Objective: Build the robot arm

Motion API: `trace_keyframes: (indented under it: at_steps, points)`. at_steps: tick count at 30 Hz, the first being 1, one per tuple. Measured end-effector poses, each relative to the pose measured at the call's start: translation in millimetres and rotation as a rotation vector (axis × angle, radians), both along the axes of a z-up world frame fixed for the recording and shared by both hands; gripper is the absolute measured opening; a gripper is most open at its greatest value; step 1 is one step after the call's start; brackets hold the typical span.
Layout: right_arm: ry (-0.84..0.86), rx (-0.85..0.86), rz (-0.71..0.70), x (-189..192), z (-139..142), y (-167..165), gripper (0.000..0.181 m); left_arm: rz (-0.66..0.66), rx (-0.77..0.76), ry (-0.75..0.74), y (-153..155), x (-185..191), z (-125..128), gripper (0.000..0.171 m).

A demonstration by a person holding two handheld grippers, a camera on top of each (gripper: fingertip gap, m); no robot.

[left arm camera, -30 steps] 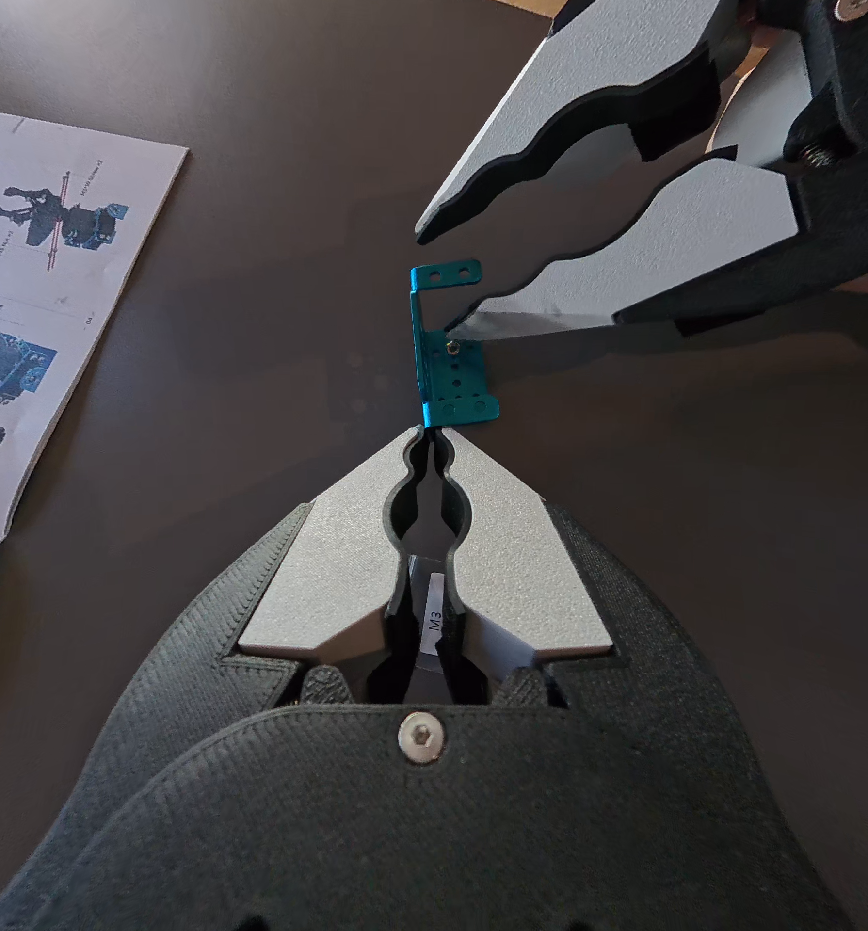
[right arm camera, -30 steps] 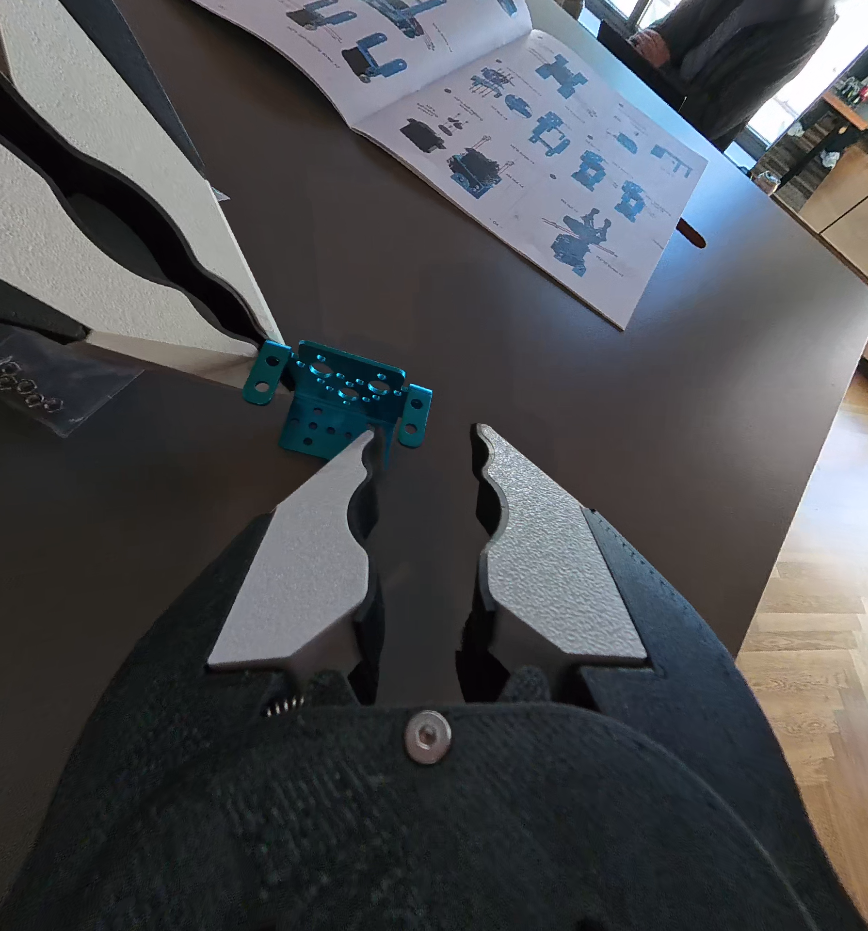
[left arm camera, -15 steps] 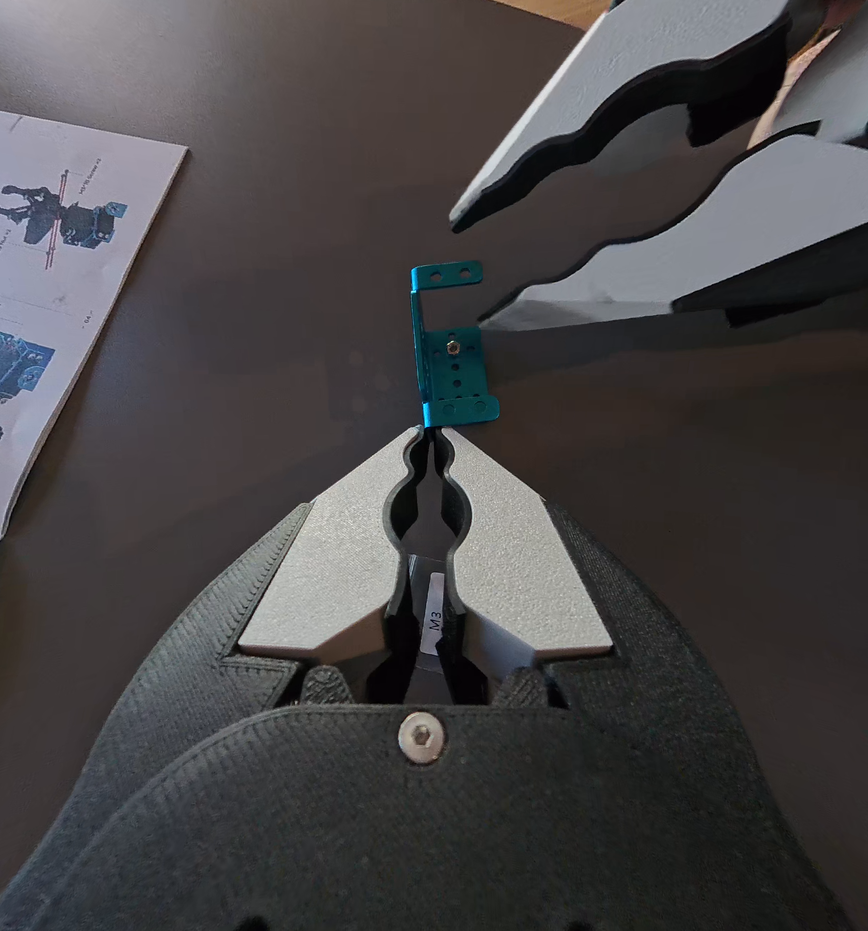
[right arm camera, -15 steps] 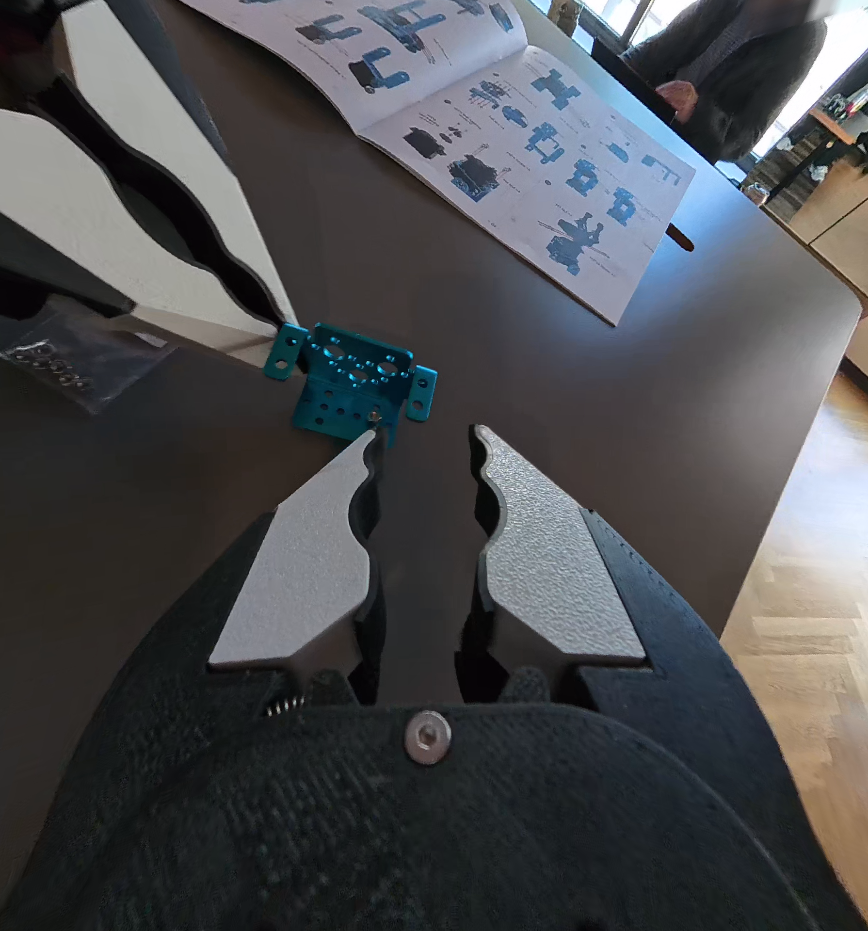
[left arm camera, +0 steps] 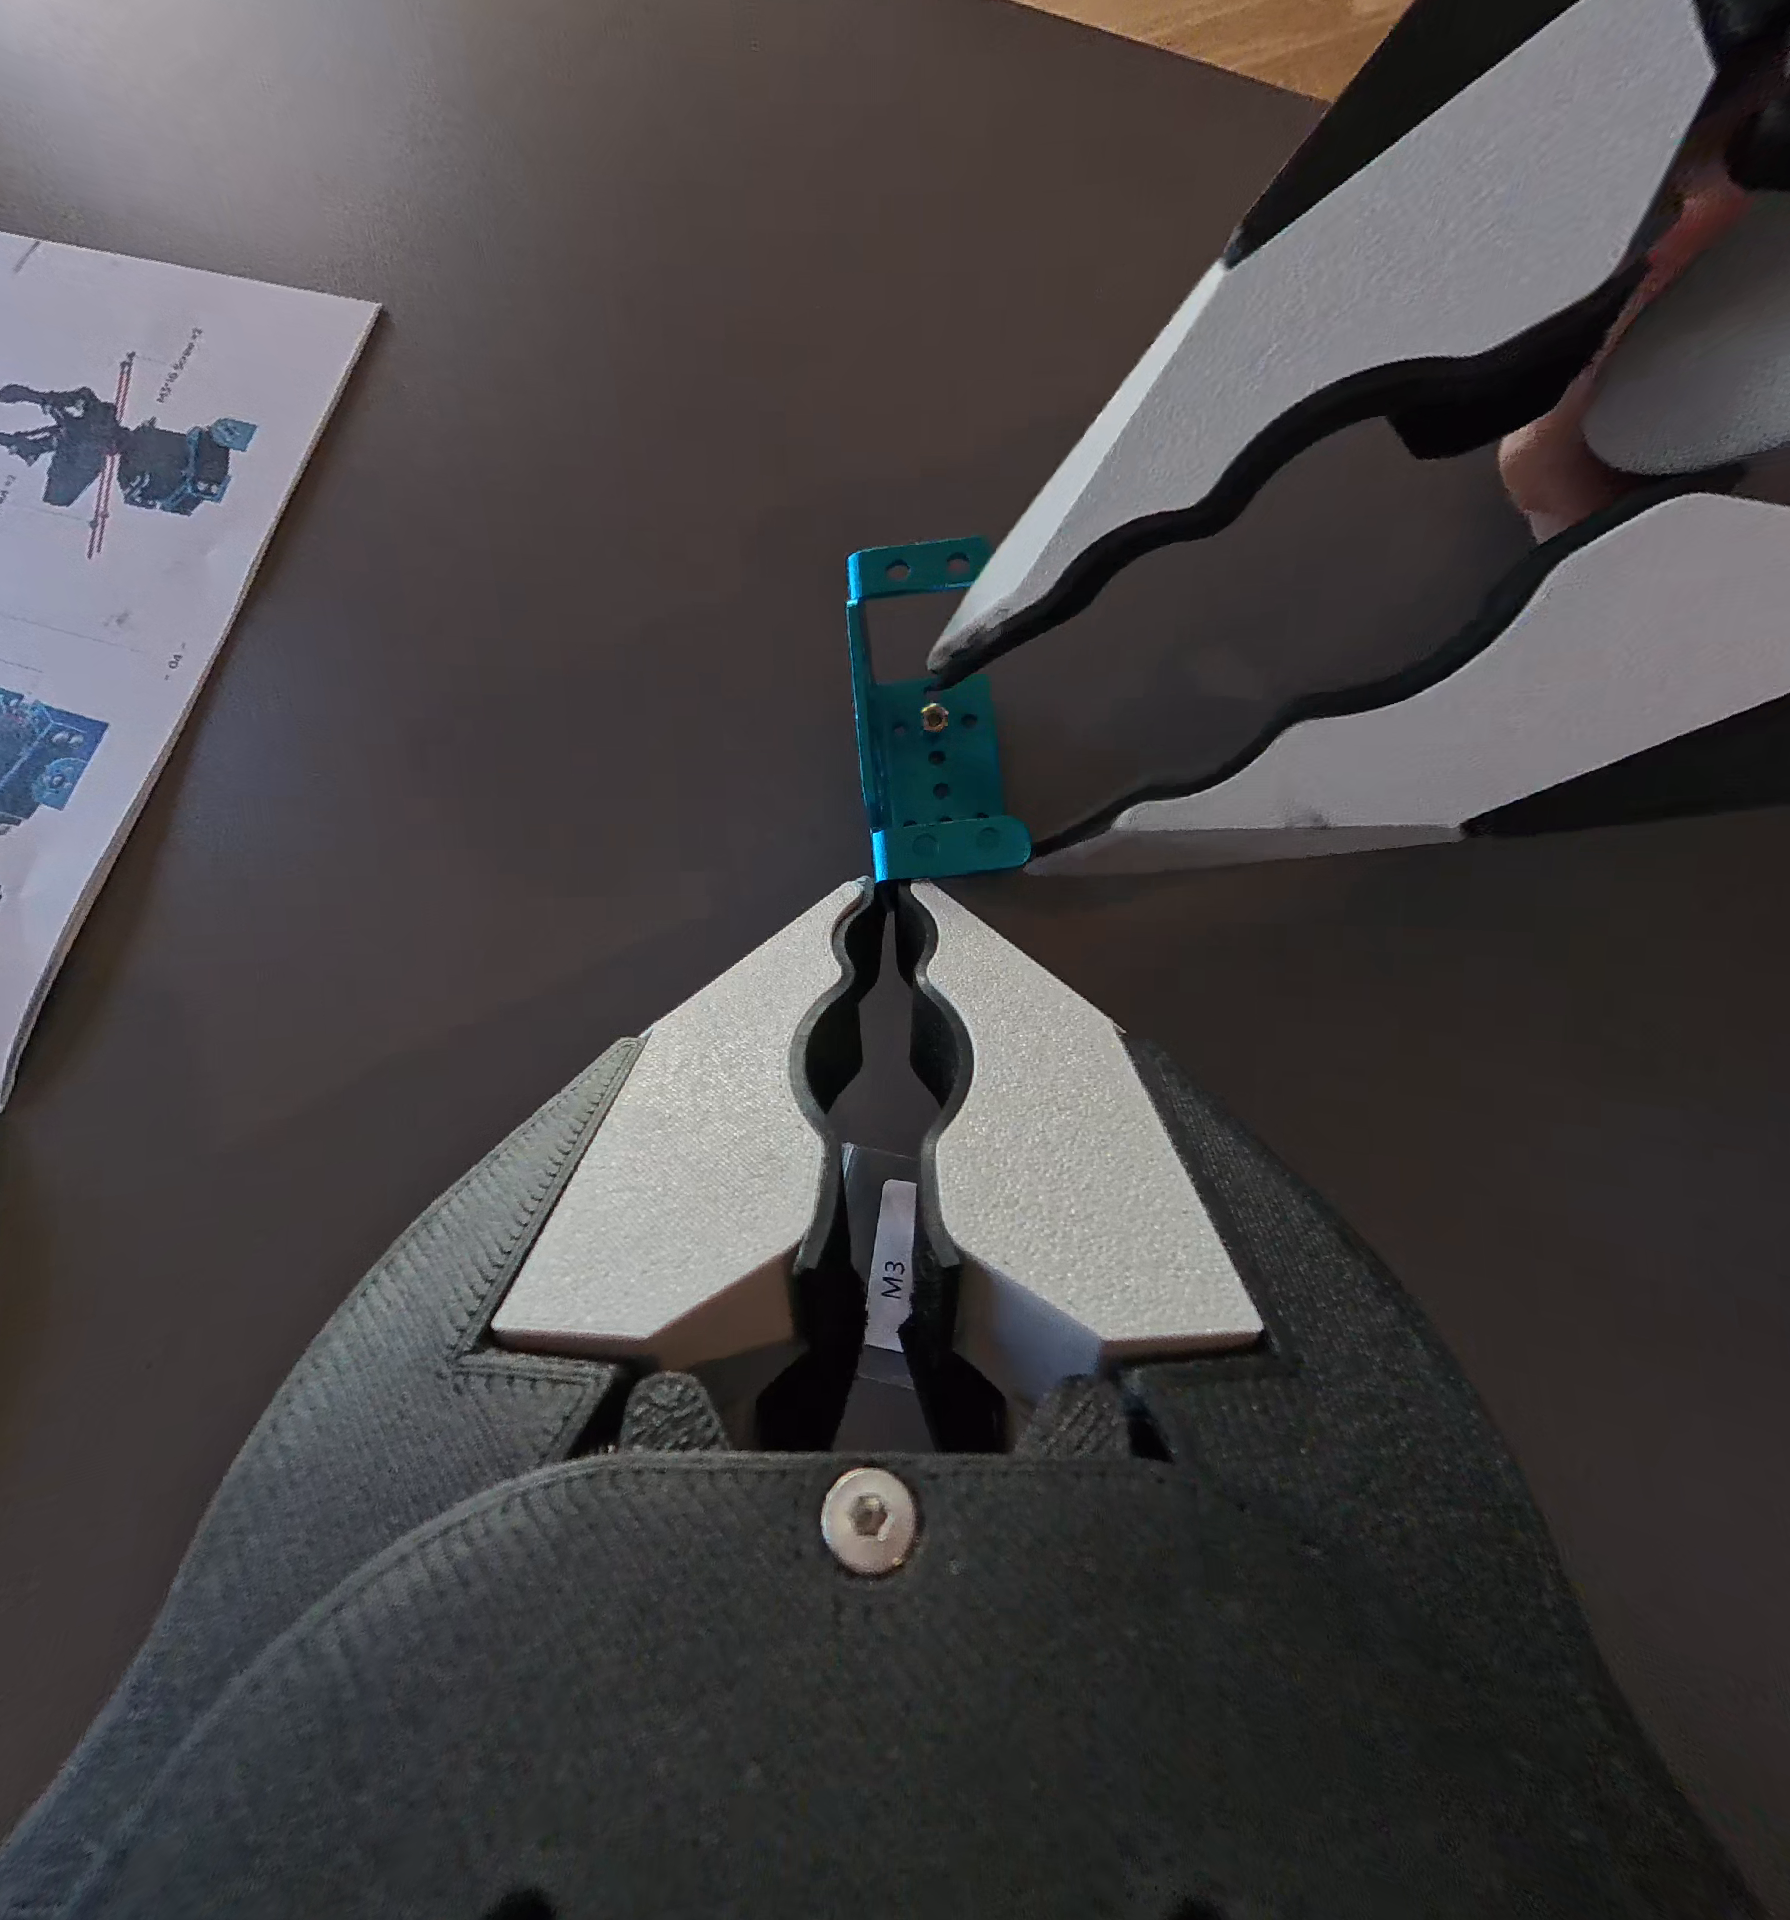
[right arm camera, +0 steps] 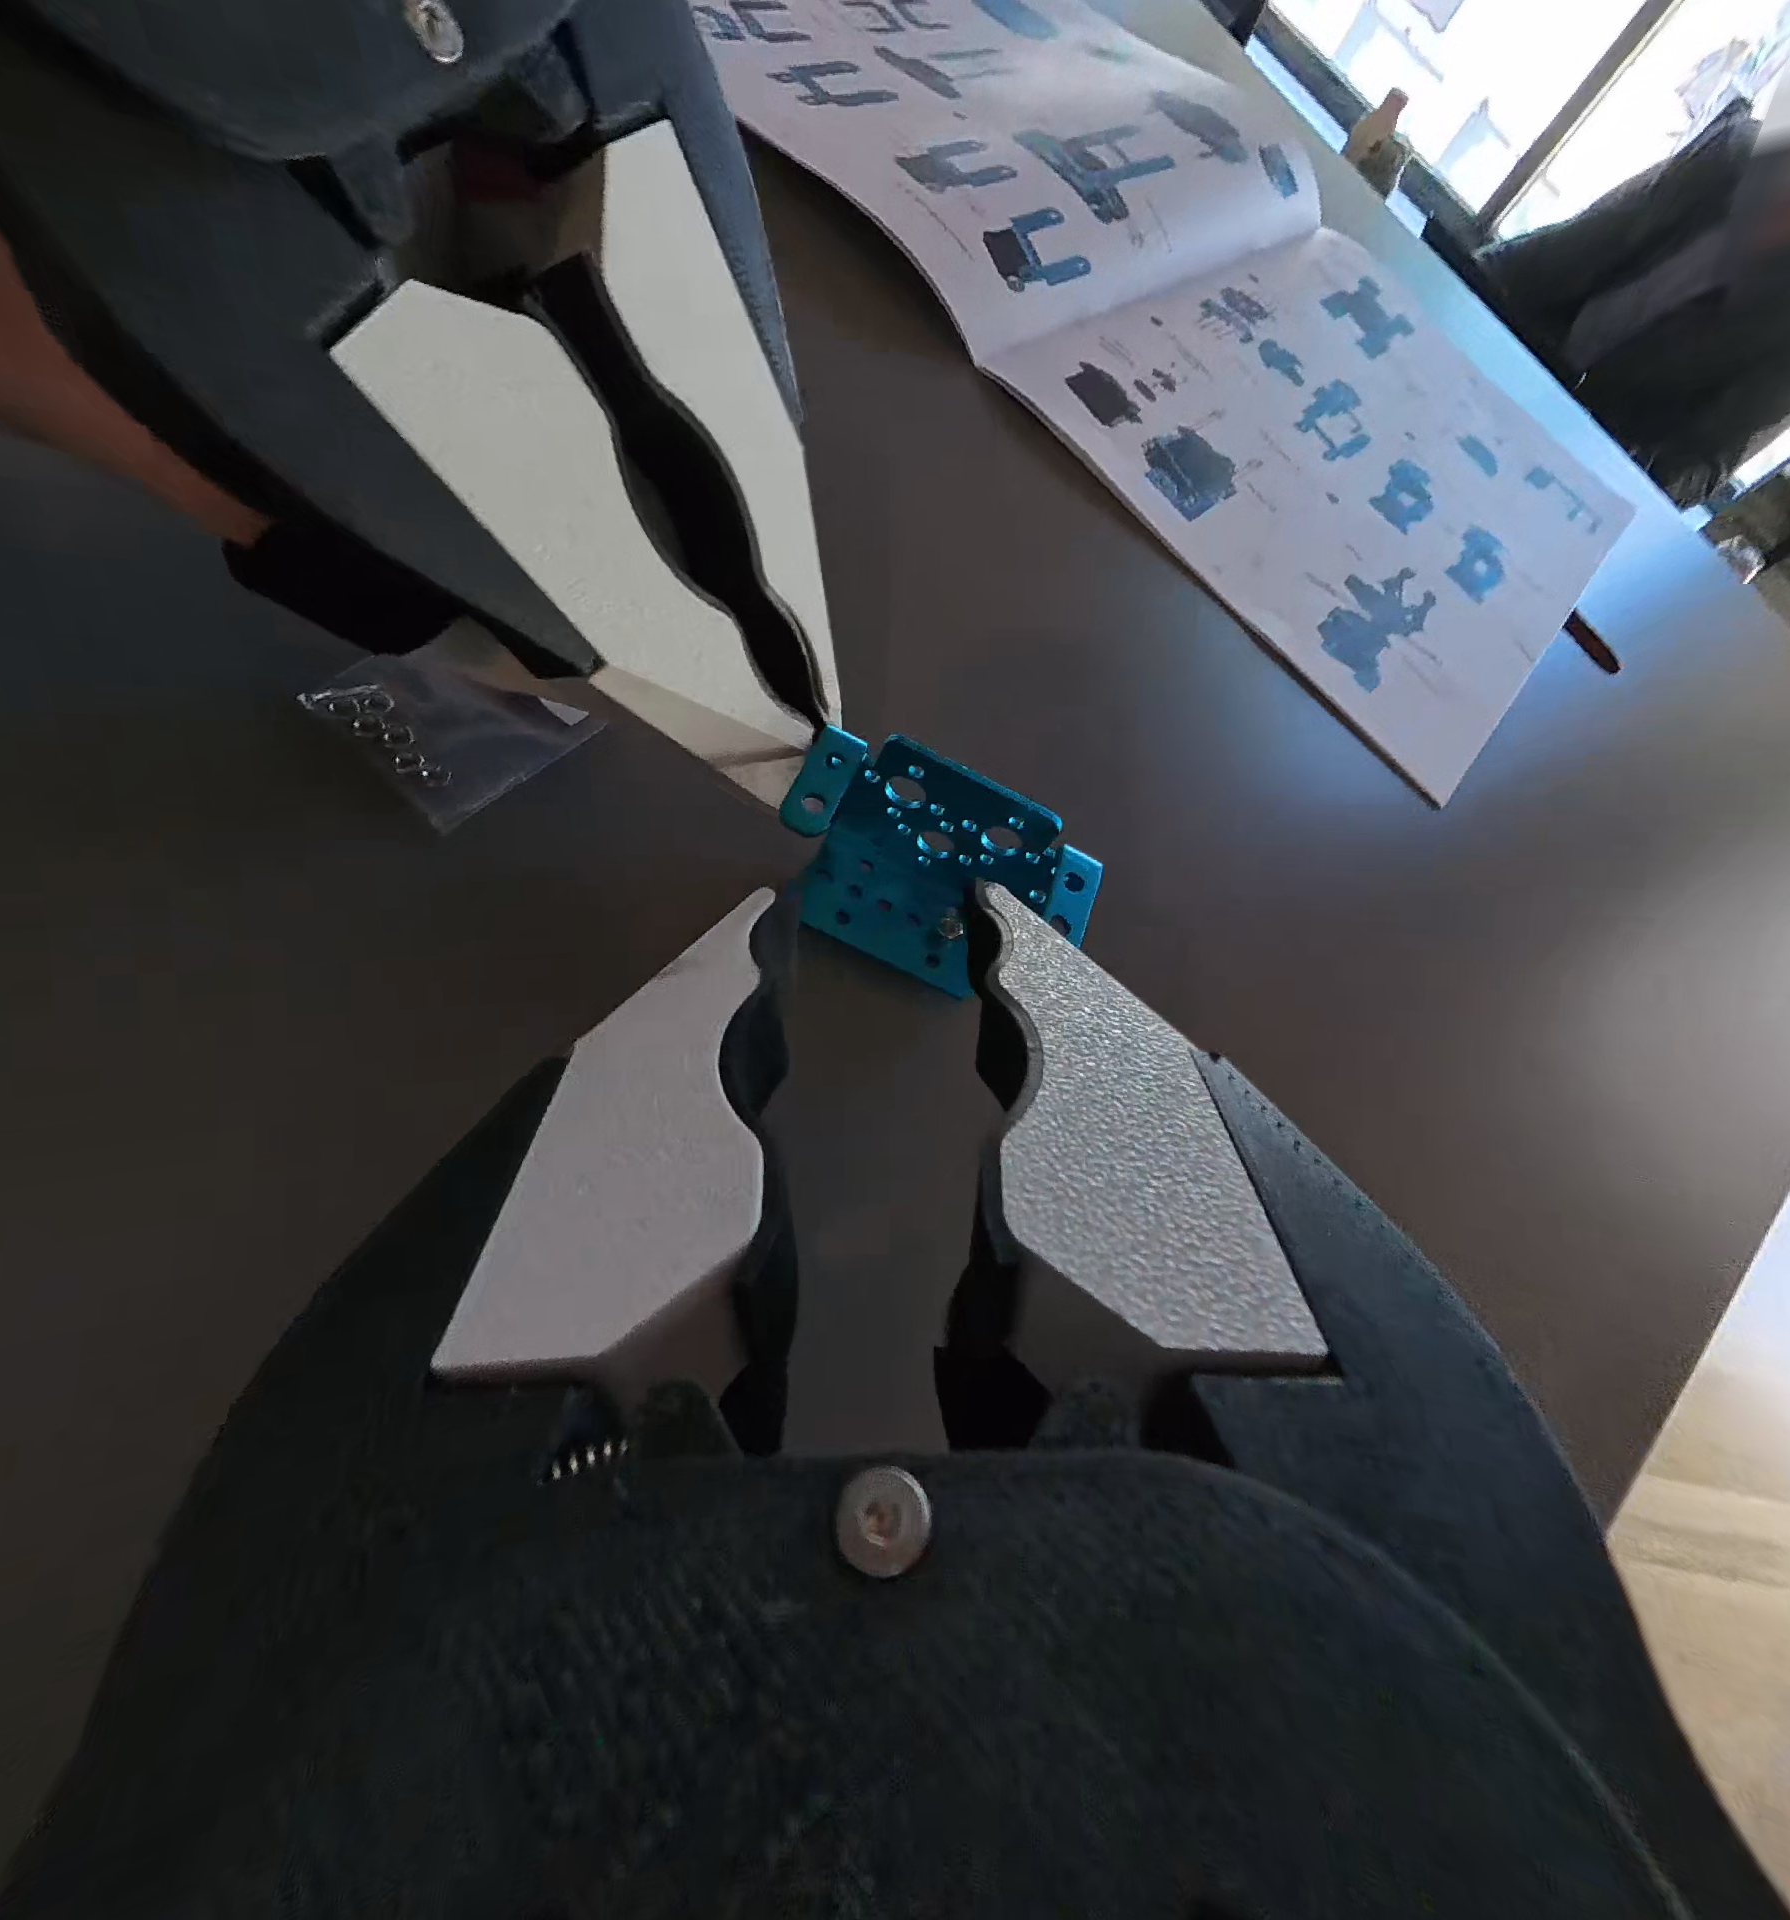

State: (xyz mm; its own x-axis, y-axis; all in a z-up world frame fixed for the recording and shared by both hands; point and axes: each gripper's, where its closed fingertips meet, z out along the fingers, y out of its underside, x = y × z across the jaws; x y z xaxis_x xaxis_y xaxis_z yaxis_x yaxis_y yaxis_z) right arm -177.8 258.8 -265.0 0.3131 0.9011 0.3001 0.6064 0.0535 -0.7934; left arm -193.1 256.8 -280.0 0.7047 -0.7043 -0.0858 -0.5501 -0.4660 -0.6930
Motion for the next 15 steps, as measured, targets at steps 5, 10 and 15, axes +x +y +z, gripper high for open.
trace_keyframes:
  at_steps: [5,10,15]
  points:
    - [0.007,-0.049,-0.043,-0.9,-4.6,0.2,0.035,0.002,-0.002,-0.001,0.4,-0.4,0.1,0.001]
    - [-0.003,-0.047,-0.078,-1.0,-6.3,-3.6,0.047,0.003,-0.003,-0.004,0.8,-0.4,0.2,0.001]
    - [-0.016,-0.072,-0.129,0.8,-8.6,-1.8,0.051,0.006,-0.006,-0.008,1.1,-0.7,0.2,0.001]
